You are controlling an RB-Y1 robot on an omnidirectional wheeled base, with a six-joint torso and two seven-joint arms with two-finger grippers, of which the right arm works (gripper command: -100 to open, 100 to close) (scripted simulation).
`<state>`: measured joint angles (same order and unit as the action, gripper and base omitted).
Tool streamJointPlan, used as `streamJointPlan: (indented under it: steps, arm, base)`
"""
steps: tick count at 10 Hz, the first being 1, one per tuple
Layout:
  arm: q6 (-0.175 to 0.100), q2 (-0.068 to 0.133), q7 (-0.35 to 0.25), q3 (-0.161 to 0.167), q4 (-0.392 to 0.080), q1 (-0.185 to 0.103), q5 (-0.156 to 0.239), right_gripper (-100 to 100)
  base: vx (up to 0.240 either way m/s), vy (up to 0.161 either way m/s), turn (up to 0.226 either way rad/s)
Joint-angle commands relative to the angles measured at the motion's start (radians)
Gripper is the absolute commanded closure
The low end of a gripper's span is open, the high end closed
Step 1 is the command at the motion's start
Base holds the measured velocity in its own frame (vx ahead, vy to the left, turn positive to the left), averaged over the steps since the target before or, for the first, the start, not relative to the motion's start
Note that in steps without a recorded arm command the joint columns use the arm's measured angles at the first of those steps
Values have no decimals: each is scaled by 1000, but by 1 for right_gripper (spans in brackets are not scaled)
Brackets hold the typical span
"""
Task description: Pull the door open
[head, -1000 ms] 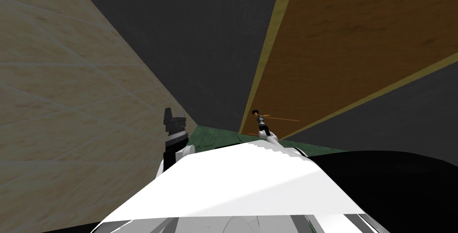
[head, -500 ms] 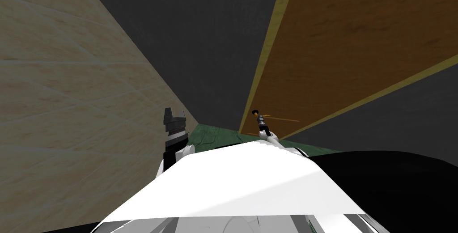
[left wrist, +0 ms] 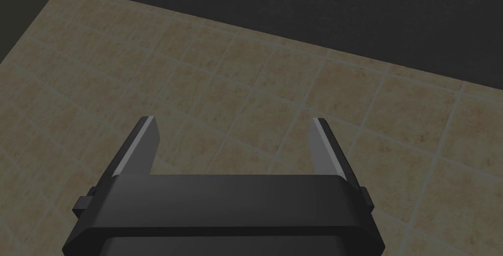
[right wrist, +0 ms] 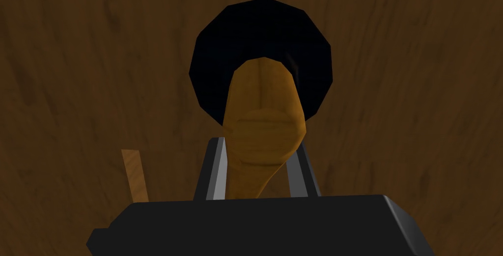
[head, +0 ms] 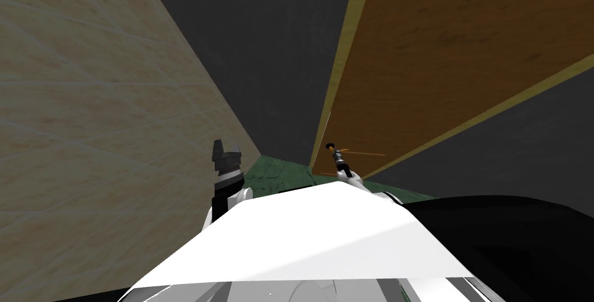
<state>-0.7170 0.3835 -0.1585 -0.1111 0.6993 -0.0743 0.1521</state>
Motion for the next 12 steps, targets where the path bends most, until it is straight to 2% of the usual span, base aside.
streamJointPlan:
  steps: [1, 2, 3, 4, 11, 12]
  arm:
    - [-11, 13, -21, 17, 3, 6, -7, 100]
    - [-15, 20, -32, 28, 6, 11, -11, 100]
    - [-11, 13, -25, 23, 2, 6, -9, 100]
    - [-22, 23, -46, 44, 7, 19, -17, 100]
    - [-74, 74, -125, 119, 38, 62, -48, 100]
    - [-67, 66, -118, 116, 35, 59, -46, 100]
  base:
    - [-239, -52, 129]
    - [-245, -43, 101]
    - [-111, -15, 32]
    - [-182, -58, 111]
    - [-224, -64, 102]
    - [-83, -16, 27]
